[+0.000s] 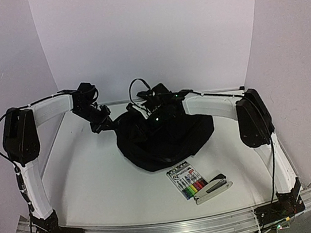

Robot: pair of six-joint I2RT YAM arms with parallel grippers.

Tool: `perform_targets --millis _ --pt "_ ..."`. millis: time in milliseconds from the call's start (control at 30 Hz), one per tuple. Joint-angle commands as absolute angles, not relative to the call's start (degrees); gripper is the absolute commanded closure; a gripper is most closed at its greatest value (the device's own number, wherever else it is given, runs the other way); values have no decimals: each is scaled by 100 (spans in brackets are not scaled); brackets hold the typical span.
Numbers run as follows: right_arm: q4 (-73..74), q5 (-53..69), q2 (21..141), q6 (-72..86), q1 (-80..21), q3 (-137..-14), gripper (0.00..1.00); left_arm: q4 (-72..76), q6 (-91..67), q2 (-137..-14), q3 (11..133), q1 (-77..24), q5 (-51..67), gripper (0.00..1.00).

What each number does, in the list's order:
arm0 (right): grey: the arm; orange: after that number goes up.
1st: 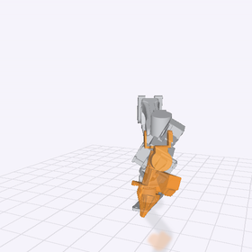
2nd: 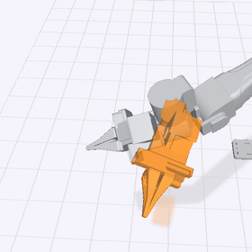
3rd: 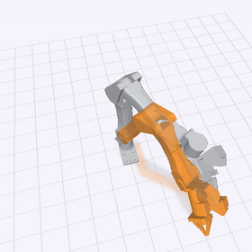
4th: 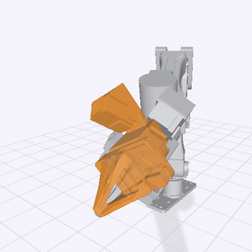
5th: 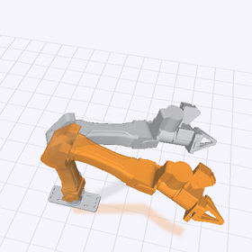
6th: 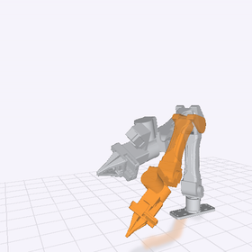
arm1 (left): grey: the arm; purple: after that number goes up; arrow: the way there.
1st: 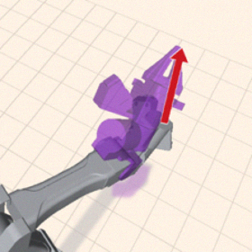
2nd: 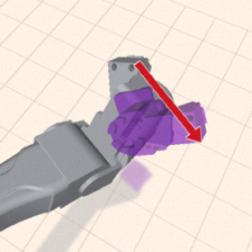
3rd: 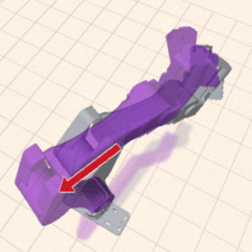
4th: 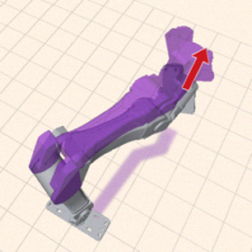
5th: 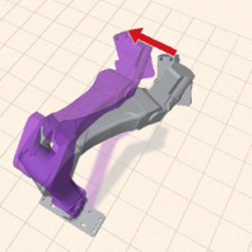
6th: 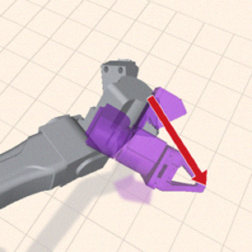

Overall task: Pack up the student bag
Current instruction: Adjust the student bag at the center of the board.

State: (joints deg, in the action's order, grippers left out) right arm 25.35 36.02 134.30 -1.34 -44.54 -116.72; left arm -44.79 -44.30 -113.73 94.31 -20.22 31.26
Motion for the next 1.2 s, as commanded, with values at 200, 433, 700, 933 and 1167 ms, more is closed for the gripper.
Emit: perform_targets --millis 200,433,700,933,1167 --pt "3288 4155 11734 102 -3356 -11085 7 -5127 -3471 -11137 10371 -1673 2426 69" --pt "3271 3920 10854 398 -2555 -9320 15 -4934 -2742 -10593 10378 -1947 2644 48" --pt "3293 3983 10706 566 -2187 -8370 22 -5044 -2569 -11536 10906 -3230 3495 51" --pt "3149 4443 11148 943 -2187 -8058 23 -4650 -2840 -12378 11358 -3884 4116 60" --pt "2798 4719 11542 1315 -2181 -8118 20 -4671 -3182 -12895 11631 -4270 3925 60"
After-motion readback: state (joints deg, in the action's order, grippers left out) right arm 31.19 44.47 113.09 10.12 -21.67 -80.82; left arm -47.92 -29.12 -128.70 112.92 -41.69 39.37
